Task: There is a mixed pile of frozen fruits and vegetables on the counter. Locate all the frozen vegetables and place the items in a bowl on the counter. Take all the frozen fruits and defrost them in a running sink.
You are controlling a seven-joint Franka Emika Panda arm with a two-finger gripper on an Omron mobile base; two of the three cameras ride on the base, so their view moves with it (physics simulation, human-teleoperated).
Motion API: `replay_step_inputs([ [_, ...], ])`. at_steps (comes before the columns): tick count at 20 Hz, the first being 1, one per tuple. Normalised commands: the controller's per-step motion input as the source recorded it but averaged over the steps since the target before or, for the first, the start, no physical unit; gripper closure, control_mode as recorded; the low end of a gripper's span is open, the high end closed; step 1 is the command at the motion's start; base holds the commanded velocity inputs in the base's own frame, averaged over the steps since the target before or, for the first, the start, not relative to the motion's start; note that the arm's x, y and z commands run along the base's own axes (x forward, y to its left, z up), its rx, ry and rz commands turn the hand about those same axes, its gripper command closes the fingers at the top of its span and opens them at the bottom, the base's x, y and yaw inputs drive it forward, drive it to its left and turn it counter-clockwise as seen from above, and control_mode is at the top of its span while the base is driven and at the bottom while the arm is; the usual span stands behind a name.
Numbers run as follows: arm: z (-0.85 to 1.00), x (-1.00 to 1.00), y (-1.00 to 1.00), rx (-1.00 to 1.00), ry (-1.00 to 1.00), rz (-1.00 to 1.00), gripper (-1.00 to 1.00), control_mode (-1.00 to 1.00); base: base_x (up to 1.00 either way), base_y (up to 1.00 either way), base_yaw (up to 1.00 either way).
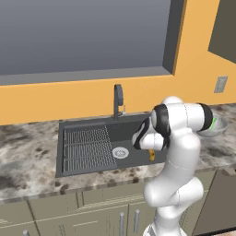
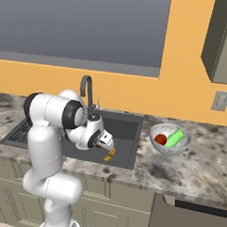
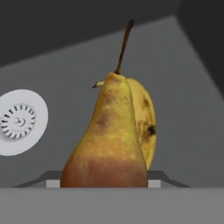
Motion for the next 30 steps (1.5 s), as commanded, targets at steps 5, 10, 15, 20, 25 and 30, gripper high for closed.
replay_step_inputs([
  [5, -0.20, 0.00, 0.00, 0.00, -0.01, 0.01, 1.00, -1.00, 0.00, 0.00, 0.00],
  [10, -0.21, 0.00, 0.00, 0.00, -0.02, 0.01, 1.00, -1.00, 0.00, 0.00, 0.00],
  [15, -0.24, 0.03, 0.00, 0.00, -0.03, 0.01, 1.00, -1.00, 0.00, 0.00, 0.00],
  [20, -0.24, 0.09, 0.00, 0.00, -0.01, 0.01, 1.00, -1.00, 0.00, 0.00, 0.00],
  [25, -0.15, 0.11, 0.00, 0.00, -0.01, 0.01, 1.00, -1.00, 0.00, 0.00, 0.00],
  [30, -0.05, 0.18, 0.00, 0.00, 0.00, 0.00, 1.00, -1.00, 0.00, 0.00, 0.00],
])
